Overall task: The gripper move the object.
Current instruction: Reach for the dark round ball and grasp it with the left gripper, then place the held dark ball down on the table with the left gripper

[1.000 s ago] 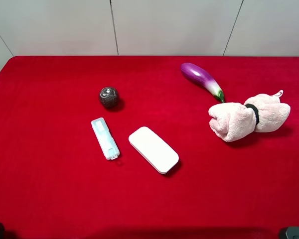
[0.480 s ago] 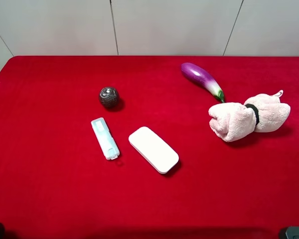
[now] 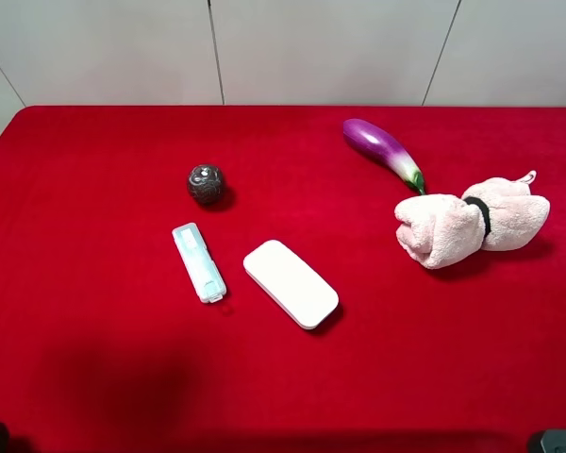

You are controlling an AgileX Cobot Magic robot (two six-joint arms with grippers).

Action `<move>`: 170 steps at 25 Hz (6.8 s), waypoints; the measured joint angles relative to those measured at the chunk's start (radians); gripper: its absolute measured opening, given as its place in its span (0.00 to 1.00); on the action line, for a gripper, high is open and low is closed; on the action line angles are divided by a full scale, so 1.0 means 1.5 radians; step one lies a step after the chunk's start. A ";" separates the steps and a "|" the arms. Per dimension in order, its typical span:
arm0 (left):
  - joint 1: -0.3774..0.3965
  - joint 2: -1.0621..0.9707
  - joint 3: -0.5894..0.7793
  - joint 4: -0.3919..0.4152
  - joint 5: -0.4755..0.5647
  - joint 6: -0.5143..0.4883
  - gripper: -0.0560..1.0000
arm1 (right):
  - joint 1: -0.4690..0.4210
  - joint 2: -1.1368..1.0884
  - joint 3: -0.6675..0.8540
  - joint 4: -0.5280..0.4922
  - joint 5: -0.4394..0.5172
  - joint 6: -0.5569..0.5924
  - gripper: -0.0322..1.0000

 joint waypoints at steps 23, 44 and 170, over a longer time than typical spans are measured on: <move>-0.198 0.448 -0.204 0.016 -0.149 0.033 0.98 | 0.000 0.000 0.000 0.000 0.000 0.000 0.70; -0.283 0.686 -0.284 0.022 -0.267 0.049 0.98 | 0.000 0.000 0.000 0.000 0.000 0.000 0.70; -0.692 0.874 -0.941 0.052 0.039 -0.108 0.62 | 0.000 0.000 0.000 0.000 0.000 0.000 0.70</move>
